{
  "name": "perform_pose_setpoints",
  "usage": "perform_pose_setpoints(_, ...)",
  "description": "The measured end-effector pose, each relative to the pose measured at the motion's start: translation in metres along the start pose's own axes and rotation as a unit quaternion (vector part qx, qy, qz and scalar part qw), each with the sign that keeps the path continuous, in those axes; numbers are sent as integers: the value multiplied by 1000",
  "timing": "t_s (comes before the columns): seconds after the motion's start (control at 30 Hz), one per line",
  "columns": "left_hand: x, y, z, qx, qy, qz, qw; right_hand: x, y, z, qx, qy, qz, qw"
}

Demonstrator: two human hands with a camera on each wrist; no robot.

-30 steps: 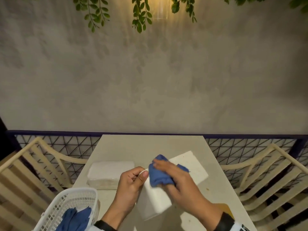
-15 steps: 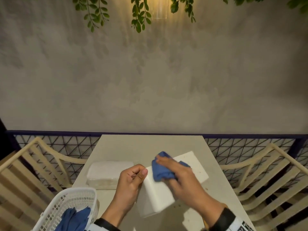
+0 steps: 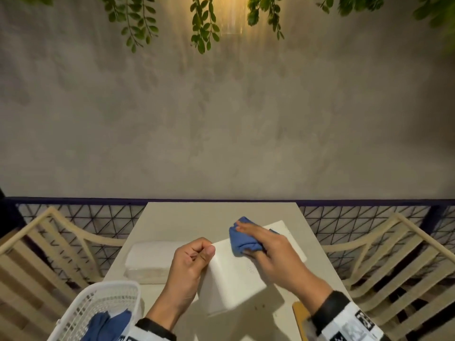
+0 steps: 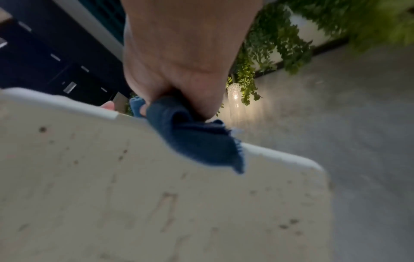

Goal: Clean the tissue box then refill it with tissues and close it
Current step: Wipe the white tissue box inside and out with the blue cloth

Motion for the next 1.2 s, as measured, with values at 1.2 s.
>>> perform_pose_setpoints(1.2,-7,-24,60,-56,-90,16,994,-17,54,-42,-23,25,52,998)
Point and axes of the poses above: each hand's wrist, its own x-axis towards the middle knuckle, its own z-axis out of the back of the hand, y = z × x, the point moved 4 cm from there along x, towards the middle knuckle, and after that the axes turned 4 degrees about -z, right-handed, at the moved point
